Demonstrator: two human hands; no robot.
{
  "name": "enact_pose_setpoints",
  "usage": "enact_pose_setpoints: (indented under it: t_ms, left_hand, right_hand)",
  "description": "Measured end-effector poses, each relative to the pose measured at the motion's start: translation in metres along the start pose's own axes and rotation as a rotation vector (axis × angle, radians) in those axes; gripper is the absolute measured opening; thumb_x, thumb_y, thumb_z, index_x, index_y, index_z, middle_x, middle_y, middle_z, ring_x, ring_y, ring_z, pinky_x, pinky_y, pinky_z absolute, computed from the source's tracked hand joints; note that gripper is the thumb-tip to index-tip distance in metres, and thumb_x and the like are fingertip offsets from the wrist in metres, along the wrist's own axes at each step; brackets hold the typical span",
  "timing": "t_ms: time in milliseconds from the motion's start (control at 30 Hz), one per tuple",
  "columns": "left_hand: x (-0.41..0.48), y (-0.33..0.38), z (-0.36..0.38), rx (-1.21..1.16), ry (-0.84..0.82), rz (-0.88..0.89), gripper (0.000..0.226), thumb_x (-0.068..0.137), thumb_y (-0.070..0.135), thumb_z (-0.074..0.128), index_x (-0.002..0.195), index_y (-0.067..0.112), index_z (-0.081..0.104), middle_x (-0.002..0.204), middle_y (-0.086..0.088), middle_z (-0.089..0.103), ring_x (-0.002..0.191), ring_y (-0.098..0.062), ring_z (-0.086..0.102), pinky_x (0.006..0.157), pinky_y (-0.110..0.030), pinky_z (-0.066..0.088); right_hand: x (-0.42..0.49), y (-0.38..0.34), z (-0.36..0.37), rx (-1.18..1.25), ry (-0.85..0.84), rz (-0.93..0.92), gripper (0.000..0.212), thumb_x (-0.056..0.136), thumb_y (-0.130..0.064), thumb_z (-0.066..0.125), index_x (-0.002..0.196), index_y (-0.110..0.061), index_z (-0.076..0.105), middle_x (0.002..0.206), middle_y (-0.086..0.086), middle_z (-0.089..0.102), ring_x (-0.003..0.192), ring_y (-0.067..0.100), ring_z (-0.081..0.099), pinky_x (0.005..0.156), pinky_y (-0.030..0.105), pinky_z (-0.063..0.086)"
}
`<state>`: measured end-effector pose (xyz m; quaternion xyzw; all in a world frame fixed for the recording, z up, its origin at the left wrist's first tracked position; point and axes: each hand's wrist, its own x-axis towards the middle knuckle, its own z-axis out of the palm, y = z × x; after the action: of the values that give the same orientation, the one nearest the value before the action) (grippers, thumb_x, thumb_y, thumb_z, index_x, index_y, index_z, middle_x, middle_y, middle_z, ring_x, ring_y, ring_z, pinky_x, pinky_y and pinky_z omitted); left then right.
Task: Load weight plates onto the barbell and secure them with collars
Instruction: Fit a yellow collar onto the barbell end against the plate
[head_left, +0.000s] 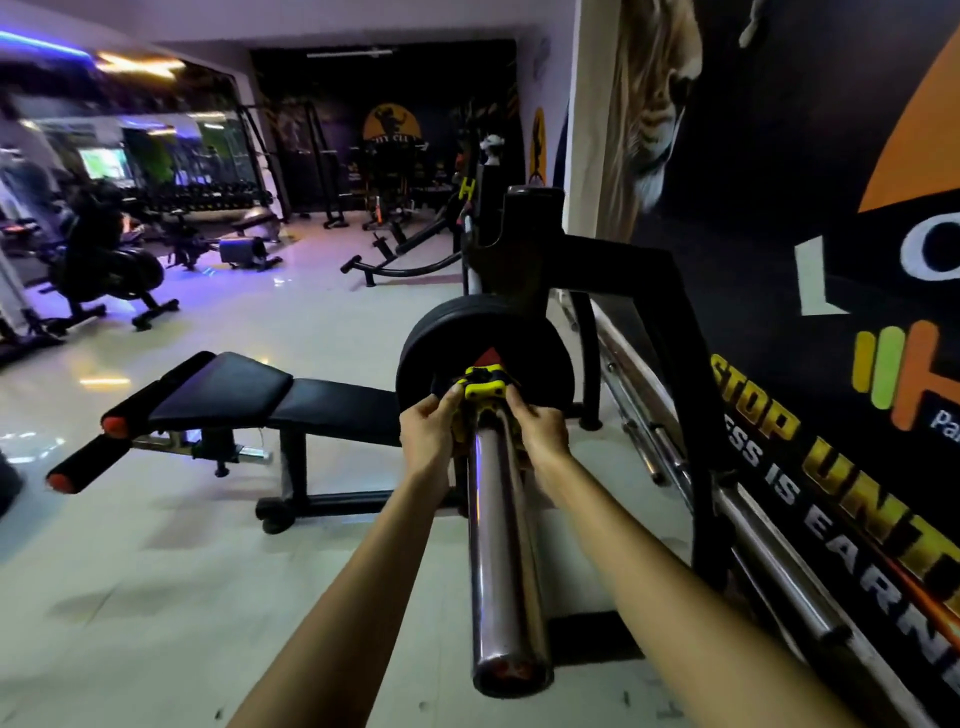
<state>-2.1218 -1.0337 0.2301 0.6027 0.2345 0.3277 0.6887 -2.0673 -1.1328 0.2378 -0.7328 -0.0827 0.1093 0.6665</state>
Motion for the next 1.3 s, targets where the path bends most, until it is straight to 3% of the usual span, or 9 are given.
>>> enact_pose_setpoints:
  t_ms: [100, 200, 300, 467, 600, 800, 900, 1067, 1300]
  left_hand:
    - [0.000, -0.011, -0.011, -0.145, -0.069, -0.078, 0.024, 0.091, 0.036, 0.056, 0.094, 0.013, 0.065, 0.081, -0.007, 0.062, 0.069, -0.015, 0.060, 0.054, -0.025, 0.052]
    - [-0.004, -0.025, -0.020, -0.381, -0.136, -0.380, 0.056, 0.095, 0.055, 0.030, 0.122, 0.011, 0.053, 0.107, -0.013, 0.061, 0.095, -0.025, 0.060, 0.077, -0.036, 0.051]
    - [-0.005, -0.025, -0.015, -0.368, -0.200, -0.479, 0.058, 0.093, 0.057, 0.033, 0.111, 0.008, 0.056, 0.093, -0.012, 0.059, 0.078, -0.022, 0.053, 0.073, -0.034, 0.045]
    - [0.001, 0.002, -0.005, -0.299, -0.202, -0.486, 0.036, 0.087, 0.044, 0.056, 0.090, 0.009, 0.061, 0.061, -0.006, 0.065, 0.050, -0.016, 0.061, 0.049, -0.023, 0.051]
    - [0.010, 0.017, -0.001, -0.097, -0.076, -0.391, 0.044, 0.078, 0.037, 0.073, 0.106, 0.006, 0.062, 0.090, -0.015, 0.061, 0.074, -0.025, 0.058, 0.057, -0.029, 0.046]
    - [0.012, 0.021, 0.000, -0.055, -0.078, -0.372, 0.052, 0.075, 0.035, 0.076, 0.114, 0.006, 0.058, 0.091, -0.015, 0.062, 0.076, -0.027, 0.061, 0.054, -0.031, 0.046]
    - [0.011, 0.018, -0.002, -0.039, -0.061, -0.348, 0.049, 0.078, 0.032, 0.074, 0.114, 0.004, 0.058, 0.105, -0.020, 0.063, 0.089, -0.034, 0.064, 0.063, -0.037, 0.053]
    - [0.015, 0.020, -0.008, -0.052, -0.130, -0.349, 0.026, 0.090, 0.018, 0.061, 0.104, -0.004, 0.059, 0.088, -0.021, 0.060, 0.057, -0.025, 0.057, 0.047, -0.033, 0.053]
    - [0.019, 0.017, -0.006, -0.055, -0.111, -0.347, 0.027, 0.089, 0.018, 0.063, 0.104, -0.002, 0.053, 0.071, -0.012, 0.051, 0.054, -0.022, 0.052, 0.037, -0.025, 0.048]
  right_hand:
    - [0.005, 0.007, 0.002, 0.113, 0.016, 0.005, 0.041, 0.087, -0.037, 0.060, 0.095, 0.002, 0.067, 0.102, 0.026, 0.068, 0.097, 0.038, 0.064, 0.080, 0.039, 0.051]
    - [0.002, 0.009, 0.001, 0.231, 0.007, 0.069, 0.038, 0.087, -0.031, 0.061, 0.098, 0.006, 0.065, 0.102, 0.025, 0.068, 0.087, 0.036, 0.066, 0.060, 0.029, 0.051]
    - [-0.002, 0.006, -0.001, 0.342, -0.062, 0.191, 0.029, 0.086, -0.032, 0.063, 0.103, -0.008, 0.064, 0.094, 0.010, 0.064, 0.071, 0.020, 0.061, 0.044, 0.018, 0.048]
    - [0.003, -0.006, -0.012, 0.312, -0.049, 0.180, 0.032, 0.091, -0.022, 0.057, 0.119, -0.006, 0.059, 0.118, 0.018, 0.062, 0.097, 0.027, 0.059, 0.060, 0.029, 0.048]
    - [-0.001, -0.012, -0.029, 0.224, -0.228, 0.314, 0.060, 0.090, -0.054, 0.043, 0.125, -0.006, 0.051, 0.111, 0.014, 0.061, 0.083, 0.022, 0.060, 0.054, 0.032, 0.047]
    - [0.011, -0.056, -0.019, -0.160, -0.296, 0.323, 0.112, 0.059, -0.082, 0.054, 0.144, -0.013, 0.027, 0.146, 0.020, 0.034, 0.129, 0.043, 0.038, 0.100, 0.060, 0.039]
    - [0.012, -0.065, -0.002, -0.236, -0.298, 0.284, 0.103, 0.059, -0.072, 0.066, 0.138, -0.013, 0.036, 0.141, 0.017, 0.042, 0.124, 0.040, 0.044, 0.098, 0.057, 0.041]
    - [0.022, -0.048, 0.001, -0.049, -0.156, 0.210, 0.070, 0.073, -0.053, 0.066, 0.127, -0.011, 0.051, 0.118, 0.012, 0.058, 0.105, 0.030, 0.058, 0.077, 0.036, 0.046]
    - [0.028, -0.033, -0.026, 0.343, -0.312, 0.502, 0.068, 0.076, -0.046, 0.067, 0.129, -0.008, 0.047, 0.125, 0.014, 0.055, 0.095, 0.030, 0.059, 0.066, 0.043, 0.051]
